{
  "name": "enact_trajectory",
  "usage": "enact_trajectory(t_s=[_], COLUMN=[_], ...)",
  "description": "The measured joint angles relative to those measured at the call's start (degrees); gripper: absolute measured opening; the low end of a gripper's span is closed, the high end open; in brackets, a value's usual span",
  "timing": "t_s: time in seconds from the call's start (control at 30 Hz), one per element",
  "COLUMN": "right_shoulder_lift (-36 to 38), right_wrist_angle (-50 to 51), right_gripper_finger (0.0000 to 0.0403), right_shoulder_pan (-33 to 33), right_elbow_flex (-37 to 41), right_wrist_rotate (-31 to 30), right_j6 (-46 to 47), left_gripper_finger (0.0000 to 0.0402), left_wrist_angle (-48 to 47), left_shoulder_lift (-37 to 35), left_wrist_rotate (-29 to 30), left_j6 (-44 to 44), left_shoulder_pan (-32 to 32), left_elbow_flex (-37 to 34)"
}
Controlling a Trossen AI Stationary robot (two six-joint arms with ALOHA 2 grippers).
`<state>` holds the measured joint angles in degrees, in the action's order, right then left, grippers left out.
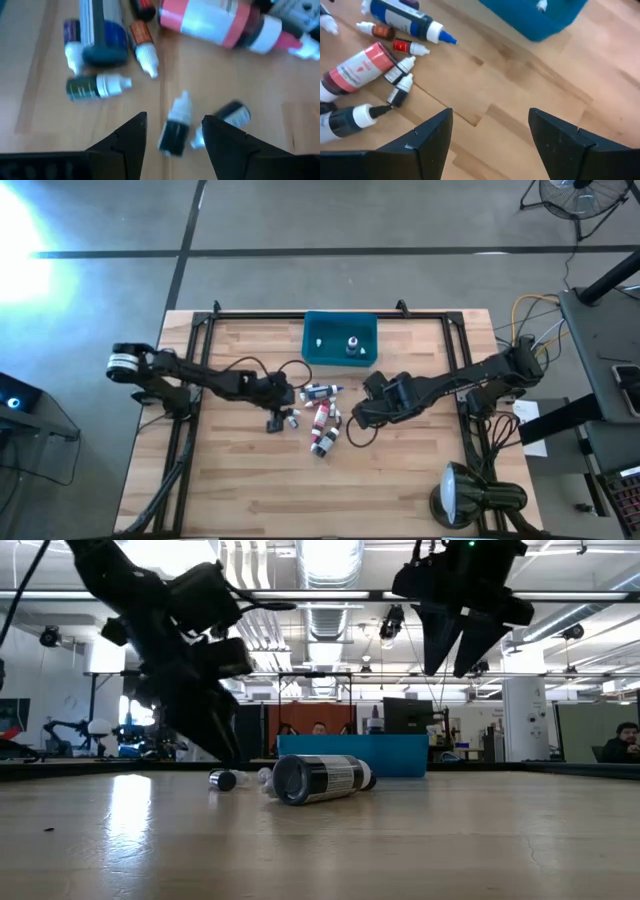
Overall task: Pick & Place food coloring
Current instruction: Put the top small black food coloring bottle into the blue bin
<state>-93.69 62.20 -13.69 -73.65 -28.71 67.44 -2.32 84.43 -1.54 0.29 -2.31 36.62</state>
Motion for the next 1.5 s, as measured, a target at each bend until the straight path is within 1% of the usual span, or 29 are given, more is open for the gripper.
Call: enact_trajectory(t_s=[0.13,0.27,0.4,0.57,0.67,0.83,0.93,1.0,1.07,1.13,1.3,1.4,1.47,1.5], right_shoulder_lift=[0.0,0.0,0.0,-0.1,-0.1,-0.1,-0.1,0.1,0.6,1.4,3.6,4.5,4.7,4.7], right_wrist_angle=[0.0,-0.1,-0.2,-0.5,-0.7,-1.0,-1.0,-1.1,-1.1,-1.1,-1.1,-1.1,-1.1,-1.1], right_gripper_finger=[0.0253,0.0251,0.0249,0.0247,0.0243,0.0234,0.0227,0.0223,0.022,0.0219,0.0219,0.0219,0.0219,0.0219], right_shoulder_pan=[-1.4,-2.2,-2.6,-2.6,-2.6,-2.6,-2.6,-2.5,-2.5,-2.5,-1.8,-1.4,-1.2,-1.2], right_elbow_flex=[0.9,2.5,3.8,4.5,4.8,5.6,5.8,5.9,5.8,5.7,6.0,6.1,6.2,6.3], right_wrist_rotate=[0.0,0.0,0.0,0.0,0.1,0.0,-1.8,-3.2,-4.7,-6.5,-8.4,-8.9,-9.3,-9.5], right_j6=[2.7,6.0,8.7,9.5,9.5,9.6,11.0,12.4,13.4,14.2,15.6,16.0,16.7,17.0], left_gripper_finger=[0.0168,0.0168,0.0168,0.0162,0.0143,0.0082,0.0048,0.0033,0.0027,0.0027,0.0032,0.0032,0.0032,0.0032], left_wrist_angle=[0.1,-1.8,-1.7,-1.3,-1.5,-1.7,-2.2,-4.0,-7.1,-10.0,-11.3,-11.6,-10.4,-10.2], left_shoulder_lift=[1.1,3.8,6.7,8.4,8.4,7.6,7.4,7.4,7.1,6.0,2.4,2.4,3.5,4.4], left_wrist_rotate=[-1.4,-3.9,-4.3,-4.3,-4.1,-2.8,-3.1,-3.5,-3.3,-1.1,5.3,7.8,7.6,6.3], left_j6=[1.9,3.1,4.9,5.0,5.0,5.0,3.9,2.7,2.2,2.7,10.6,16.8,18.7,18.5], left_shoulder_pan=[0.0,0.0,0.3,0.2,0.2,0.1,-0.2,-0.4,-0.6,-0.6,-2.8,-7.0,-11.8,-14.6], left_elbow_flex=[2.6,3.1,3.1,3.4,3.4,3.4,3.6,4.6,6.5,9.1,18.0,22.7,25.9,27.2])
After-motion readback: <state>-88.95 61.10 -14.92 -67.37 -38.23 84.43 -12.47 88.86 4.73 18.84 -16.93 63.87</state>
